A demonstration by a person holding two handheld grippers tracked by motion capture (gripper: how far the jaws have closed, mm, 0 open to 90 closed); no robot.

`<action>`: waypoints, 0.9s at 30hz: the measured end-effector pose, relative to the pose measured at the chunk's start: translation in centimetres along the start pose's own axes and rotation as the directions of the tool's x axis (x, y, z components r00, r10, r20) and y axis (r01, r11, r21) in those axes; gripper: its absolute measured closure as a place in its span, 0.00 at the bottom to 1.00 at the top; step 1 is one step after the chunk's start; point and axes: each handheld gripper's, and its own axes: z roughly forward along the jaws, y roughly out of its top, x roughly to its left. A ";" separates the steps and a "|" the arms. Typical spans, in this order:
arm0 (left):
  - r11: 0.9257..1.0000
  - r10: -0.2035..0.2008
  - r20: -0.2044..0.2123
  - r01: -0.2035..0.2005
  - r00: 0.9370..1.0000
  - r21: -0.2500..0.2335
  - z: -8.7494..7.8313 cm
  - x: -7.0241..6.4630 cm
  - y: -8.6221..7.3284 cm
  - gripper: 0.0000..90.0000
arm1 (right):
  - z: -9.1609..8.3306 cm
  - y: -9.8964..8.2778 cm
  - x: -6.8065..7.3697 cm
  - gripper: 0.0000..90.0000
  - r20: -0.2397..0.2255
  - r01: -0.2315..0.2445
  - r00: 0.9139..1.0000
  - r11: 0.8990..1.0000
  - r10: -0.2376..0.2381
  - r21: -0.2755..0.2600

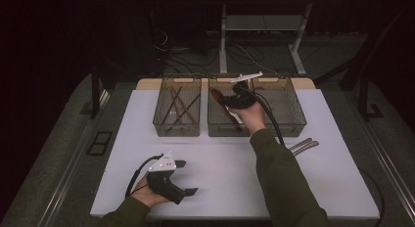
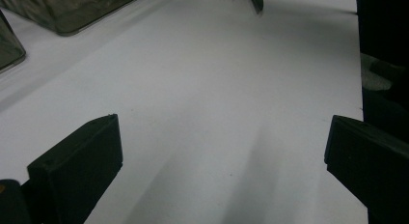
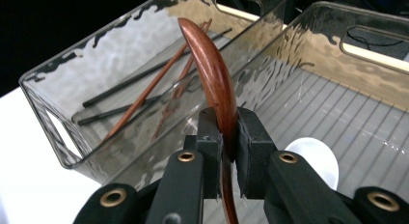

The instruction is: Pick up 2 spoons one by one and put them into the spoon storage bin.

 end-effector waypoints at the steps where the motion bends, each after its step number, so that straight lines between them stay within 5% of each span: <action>1: 1.000 0.001 0.000 -0.001 1.000 0.000 0.0 0.0 0.0 0.00 | 0.0 0.1 0.0 0.90 0.000 0.003 1.000 1.000 -0.003 -0.006; 8: 1.000 0.000 0.002 0.000 1.000 0.000 0.0 0.0 0.0 0.00 | 0.3 -0.1 -0.4 0.90 0.008 -0.020 1.000 1.000 0.020 0.009; 13: 1.000 0.000 0.001 0.000 1.000 -0.001 0.0 0.0 0.0 0.00 | 0.1 -0.2 -0.4 0.68 0.018 -0.026 1.000 0.999 0.026 0.030; 27: 1.000 0.006 -0.002 -0.006 1.000 -0.001 0.1 0.0 0.0 0.00 | -4.5 -0.6 0.1 0.54 -0.029 0.010 1.000 1.000 -0.010 -0.011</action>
